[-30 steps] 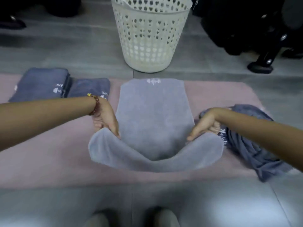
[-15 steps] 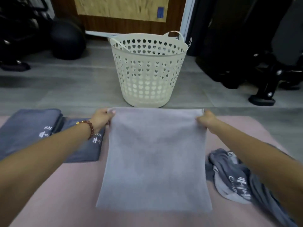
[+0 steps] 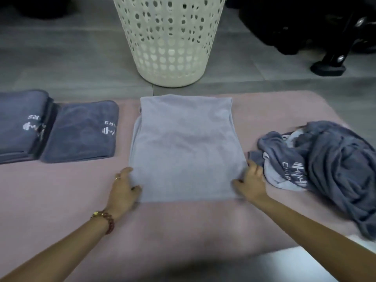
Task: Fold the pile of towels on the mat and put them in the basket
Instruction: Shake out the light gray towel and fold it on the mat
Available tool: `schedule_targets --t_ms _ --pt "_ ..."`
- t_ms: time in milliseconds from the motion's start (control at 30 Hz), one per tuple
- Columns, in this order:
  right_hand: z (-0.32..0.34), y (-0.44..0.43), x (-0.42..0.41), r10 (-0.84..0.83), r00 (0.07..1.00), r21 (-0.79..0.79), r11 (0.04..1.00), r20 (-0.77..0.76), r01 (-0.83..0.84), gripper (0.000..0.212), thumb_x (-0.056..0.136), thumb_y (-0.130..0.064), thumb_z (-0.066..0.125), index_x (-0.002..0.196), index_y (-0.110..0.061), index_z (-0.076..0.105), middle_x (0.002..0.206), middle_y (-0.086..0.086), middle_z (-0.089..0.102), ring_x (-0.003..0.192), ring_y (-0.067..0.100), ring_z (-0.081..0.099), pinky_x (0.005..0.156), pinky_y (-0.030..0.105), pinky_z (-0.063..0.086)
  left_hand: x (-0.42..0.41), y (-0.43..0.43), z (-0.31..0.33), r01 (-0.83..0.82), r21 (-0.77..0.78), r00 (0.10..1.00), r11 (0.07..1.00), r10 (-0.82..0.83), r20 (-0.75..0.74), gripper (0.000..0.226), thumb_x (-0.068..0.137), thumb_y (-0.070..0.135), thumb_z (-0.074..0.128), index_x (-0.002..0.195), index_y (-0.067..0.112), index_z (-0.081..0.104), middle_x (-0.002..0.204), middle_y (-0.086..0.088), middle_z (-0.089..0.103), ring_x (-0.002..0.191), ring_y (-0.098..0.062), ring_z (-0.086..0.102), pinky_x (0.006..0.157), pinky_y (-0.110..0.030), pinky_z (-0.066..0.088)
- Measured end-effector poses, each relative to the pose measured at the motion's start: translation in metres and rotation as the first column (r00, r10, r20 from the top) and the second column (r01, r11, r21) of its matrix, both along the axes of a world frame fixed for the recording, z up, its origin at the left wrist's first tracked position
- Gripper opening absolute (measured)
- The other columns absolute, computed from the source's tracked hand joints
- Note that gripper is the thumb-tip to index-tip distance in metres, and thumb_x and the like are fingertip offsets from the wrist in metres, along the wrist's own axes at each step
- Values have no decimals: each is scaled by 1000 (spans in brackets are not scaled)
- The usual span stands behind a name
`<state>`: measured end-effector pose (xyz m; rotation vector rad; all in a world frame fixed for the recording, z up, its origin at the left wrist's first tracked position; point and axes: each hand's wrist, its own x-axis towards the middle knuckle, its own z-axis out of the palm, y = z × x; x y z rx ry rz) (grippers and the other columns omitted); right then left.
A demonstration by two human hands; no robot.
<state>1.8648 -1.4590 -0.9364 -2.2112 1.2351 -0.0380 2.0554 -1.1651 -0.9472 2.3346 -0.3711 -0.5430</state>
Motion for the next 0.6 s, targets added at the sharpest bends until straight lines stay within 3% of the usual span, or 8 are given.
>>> schedule_targets --t_ms 67,133,233,300,367,433,500,600 --pt "3 5 -16 -85 977 96 993 194 67 70 73 -14 66 131 5 32 113 14 48 105 32 49 91 39 38 -7 6 2 24 -29 999 999 -23 23 51 87 12 62 130 10 36 104 -12 55 95 -33 57 77 -34 40" --pt "8 6 -26 -136 938 182 980 318 80 67 66 -22 57 124 5 37 90 4 55 75 15 53 73 31 40 -9 12 5 181 12 978 983 -181 105 47 88 17 61 128 17 36 88 -11 60 80 -33 60 69 -35 43" --pt "7 4 -34 -65 935 177 984 349 3 56 75 -11 61 125 -1 40 105 13 59 84 19 56 74 26 39 -5 22 8 389 93 900 916 -400 173 48 85 19 54 129 31 37 89 -16 64 79 -33 61 73 -38 49" --pt "10 4 -35 16 922 174 981 388 -90 60 75 -10 55 131 -5 36 105 10 58 90 24 58 77 29 43 -1 27 9 417 65 890 906 -422 172 46 84 15 47 124 37 38 95 -15 65 83 -33 62 78 -40 50" --pt "15 5 -33 152 894 128 966 421 -225 62 77 -4 47 135 -17 31 98 9 57 82 22 57 75 30 44 -1 28 10 373 2 909 928 -366 197 38 91 5 43 117 32 49 101 -10 64 90 -30 62 80 -34 48" --pt "19 1 -31 273 878 -1 955 393 -297 65 81 8 41 135 -28 34 94 18 58 65 20 50 66 28 41 0 26 15 356 -56 913 933 -335 234 32 94 9 39 105 34 57 105 -4 64 96 -24 60 80 -24 40" --pt "30 -2 -26 376 876 -156 926 303 -344 56 83 6 37 131 -22 49 97 20 64 66 23 54 62 22 37 4 25 24 378 -96 915 921 -356 191 40 92 9 40 92 43 61 104 -1 64 100 -21 60 83 -17 36" --pt "41 1 -24 472 881 -133 873 -3 -469 42 93 -5 39 131 -13 54 96 8 63 87 28 59 69 20 33 7 24 35 444 23 896 896 -443 -31 50 91 -7 39 125 25 56 124 -9 59 116 -22 53 90 -12 30"
